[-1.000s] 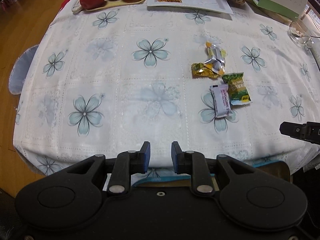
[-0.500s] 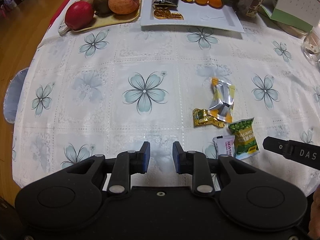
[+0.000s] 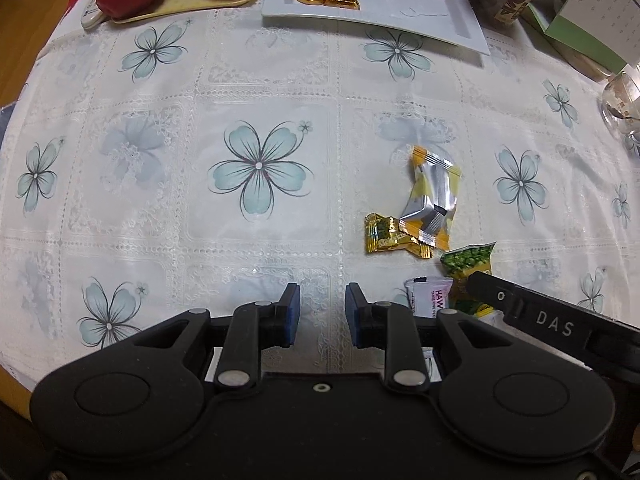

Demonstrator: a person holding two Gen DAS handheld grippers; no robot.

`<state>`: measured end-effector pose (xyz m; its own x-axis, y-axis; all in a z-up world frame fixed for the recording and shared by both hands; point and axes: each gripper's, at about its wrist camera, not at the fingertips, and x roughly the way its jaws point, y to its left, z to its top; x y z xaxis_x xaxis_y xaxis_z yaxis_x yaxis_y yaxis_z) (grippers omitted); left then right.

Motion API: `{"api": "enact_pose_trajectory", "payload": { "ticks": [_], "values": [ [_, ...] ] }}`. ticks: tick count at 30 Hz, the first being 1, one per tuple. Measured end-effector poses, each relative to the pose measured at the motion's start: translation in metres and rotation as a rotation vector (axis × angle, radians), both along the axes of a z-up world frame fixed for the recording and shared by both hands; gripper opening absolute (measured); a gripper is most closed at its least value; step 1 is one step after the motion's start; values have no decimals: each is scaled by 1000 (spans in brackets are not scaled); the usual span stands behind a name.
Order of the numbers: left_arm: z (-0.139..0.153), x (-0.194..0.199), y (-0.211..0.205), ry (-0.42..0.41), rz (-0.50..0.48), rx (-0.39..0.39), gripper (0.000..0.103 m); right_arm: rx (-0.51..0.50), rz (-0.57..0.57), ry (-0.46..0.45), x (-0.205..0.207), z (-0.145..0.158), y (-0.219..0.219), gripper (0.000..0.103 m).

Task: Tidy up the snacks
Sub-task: 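Grasp the silver-yellow candy with the left tool while the right grasps the green garlic packet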

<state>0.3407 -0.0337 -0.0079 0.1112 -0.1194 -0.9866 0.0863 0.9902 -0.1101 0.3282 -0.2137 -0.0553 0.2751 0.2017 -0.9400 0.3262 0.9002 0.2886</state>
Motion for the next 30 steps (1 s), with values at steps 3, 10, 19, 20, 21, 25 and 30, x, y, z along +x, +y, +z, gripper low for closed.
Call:
{"api": "enact_pose_trajectory", "payload": {
  "ticks": [3, 10, 19, 20, 21, 25, 30],
  "values": [
    [-6, 4, 3, 24, 8, -8, 35, -36, 14, 1, 3, -4, 4, 40],
    [-12, 11, 9, 45, 53, -23, 35, -80, 54, -15, 6, -10, 14, 48],
    [-9, 17, 3, 5, 66, -28, 35, -68, 68, 19, 7, -18, 17, 40],
    [-9, 17, 1, -5, 63, -28, 35, -64, 77, 26, 7, -17, 16, 35],
    [-9, 17, 0, -13, 60, -29, 35, -57, 81, 33, 7, -17, 15, 32],
    [-10, 18, -4, -29, 54, -42, 35, -11, 54, 57, 4, -13, 4, 30],
    [-14, 19, -11, -50, 57, -50, 35, -16, -16, 42, -1, 0, -13, 29]
  ]
}}
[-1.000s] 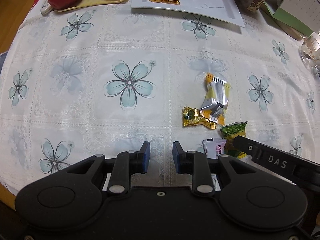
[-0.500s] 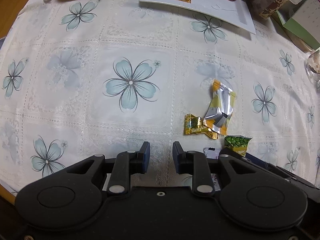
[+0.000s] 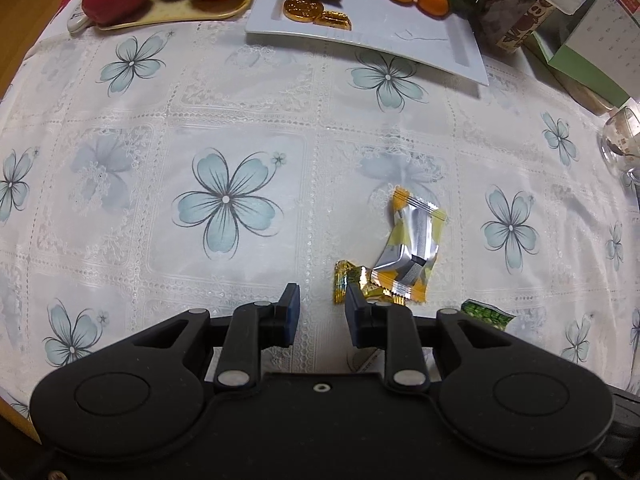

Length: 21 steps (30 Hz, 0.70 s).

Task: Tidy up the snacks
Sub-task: 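Grasp the silver-yellow candy with the left tool while the right grasps the green garlic packet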

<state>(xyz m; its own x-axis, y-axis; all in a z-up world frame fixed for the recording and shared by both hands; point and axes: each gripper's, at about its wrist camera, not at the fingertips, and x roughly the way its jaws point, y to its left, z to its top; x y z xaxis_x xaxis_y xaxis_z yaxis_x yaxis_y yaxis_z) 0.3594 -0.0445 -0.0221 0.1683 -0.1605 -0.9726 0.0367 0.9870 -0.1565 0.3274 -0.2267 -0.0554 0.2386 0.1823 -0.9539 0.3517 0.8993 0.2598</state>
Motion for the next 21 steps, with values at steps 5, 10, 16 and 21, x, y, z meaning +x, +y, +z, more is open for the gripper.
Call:
{"api": "enact_pose_trajectory", "payload": {
  "ticks": [5, 10, 16, 21],
  "values": [
    [1, -1, -10, -43, -29, -6, 35, 30, -41, -15, 0, 12, -15, 29],
    [2, 3, -24, -78, -60, 25, 35, 61, -92, -39, 0, 25, -33, 29],
    [-8, 19, -55, -26, -100, 28, 35, 72, -183, -58, -3, 36, -62, 29],
    [-13, 24, -81, -39, -157, 106, 35, 89, -231, -69, -2, 40, -78, 29]
  ]
}}
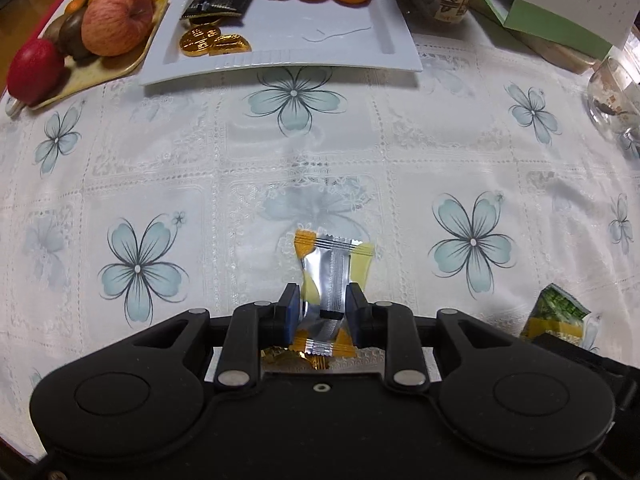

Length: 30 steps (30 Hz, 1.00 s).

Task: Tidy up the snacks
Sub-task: 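Grasp the silver-yellow candy with the left tool while the right grasps the green garlic packet, then lift both held packets and carry them over the gold tray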

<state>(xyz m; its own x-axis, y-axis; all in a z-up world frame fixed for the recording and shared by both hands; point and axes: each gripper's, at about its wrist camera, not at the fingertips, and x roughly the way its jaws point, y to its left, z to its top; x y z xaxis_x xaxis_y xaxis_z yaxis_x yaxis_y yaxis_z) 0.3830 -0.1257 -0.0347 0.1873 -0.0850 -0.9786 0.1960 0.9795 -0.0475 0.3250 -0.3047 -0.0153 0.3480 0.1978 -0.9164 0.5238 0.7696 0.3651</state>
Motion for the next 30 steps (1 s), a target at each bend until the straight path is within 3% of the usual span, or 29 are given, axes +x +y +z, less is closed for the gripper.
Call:
{"api": "enact_pose_trajectory", "payload": {
  "ticks": [5, 10, 17, 24, 30],
  "values": [
    [-7, 2, -13, -3, -42, 46, 37, 23, -5, -13, -2, 5, -5, 29],
    [-11, 2, -25, 0, -56, 74, 47, 25, -20, -21, -1, 7, -7, 29],
    [-20, 3, -31, 7, -49, 113, 49, 34, -36, -33, -6, 11, -11, 29],
    [-17, 17, -19, 119, 45, 39, 45, 28, -36, -32, -8, 13, -12, 29],
    [16, -2, -7, 126, 45, 7, 45, 58, -24, 0, -9, 7, -14, 29]
  ]
}}
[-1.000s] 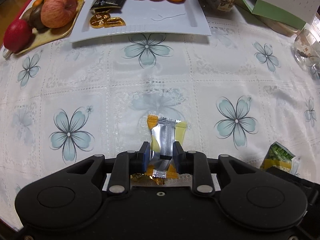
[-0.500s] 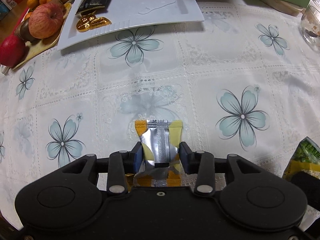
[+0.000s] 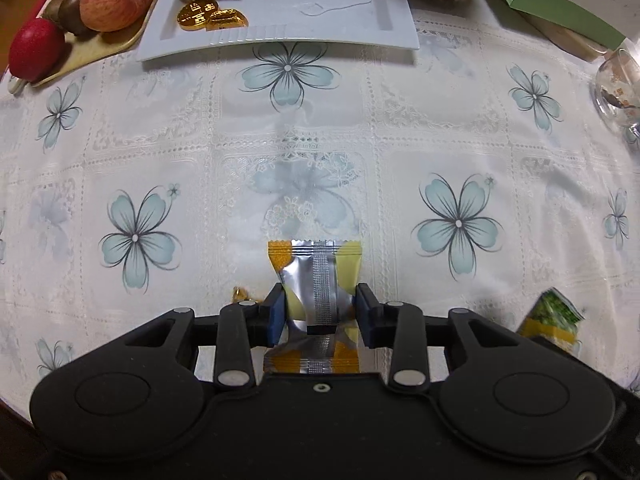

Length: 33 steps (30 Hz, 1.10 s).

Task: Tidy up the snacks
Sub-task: 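Lift both held packets and carry them over the gold tray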

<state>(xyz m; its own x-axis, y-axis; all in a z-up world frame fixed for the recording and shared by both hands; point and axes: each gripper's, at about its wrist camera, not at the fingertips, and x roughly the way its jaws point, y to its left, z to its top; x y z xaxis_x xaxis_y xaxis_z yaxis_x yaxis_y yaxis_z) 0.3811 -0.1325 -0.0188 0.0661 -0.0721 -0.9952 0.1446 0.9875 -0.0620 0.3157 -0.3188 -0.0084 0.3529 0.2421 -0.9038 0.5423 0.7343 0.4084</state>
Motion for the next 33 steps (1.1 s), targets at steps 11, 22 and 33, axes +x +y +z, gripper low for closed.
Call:
{"api": "enact_pose_trajectory", "payload": {
  "ticks": [11, 22, 33],
  "values": [
    [53, -81, 44, 10, -18, -58, 45, -2, 50, 28, -17, 3, 6, 29],
    [53, -156, 102, -16, 23, -37, 45, -59, 93, 10, -51, 30, 17, 29],
    [56, -177, 122, -82, 38, -5, 45, -66, 181, -42, -89, 49, 45, 29]
  ]
}}
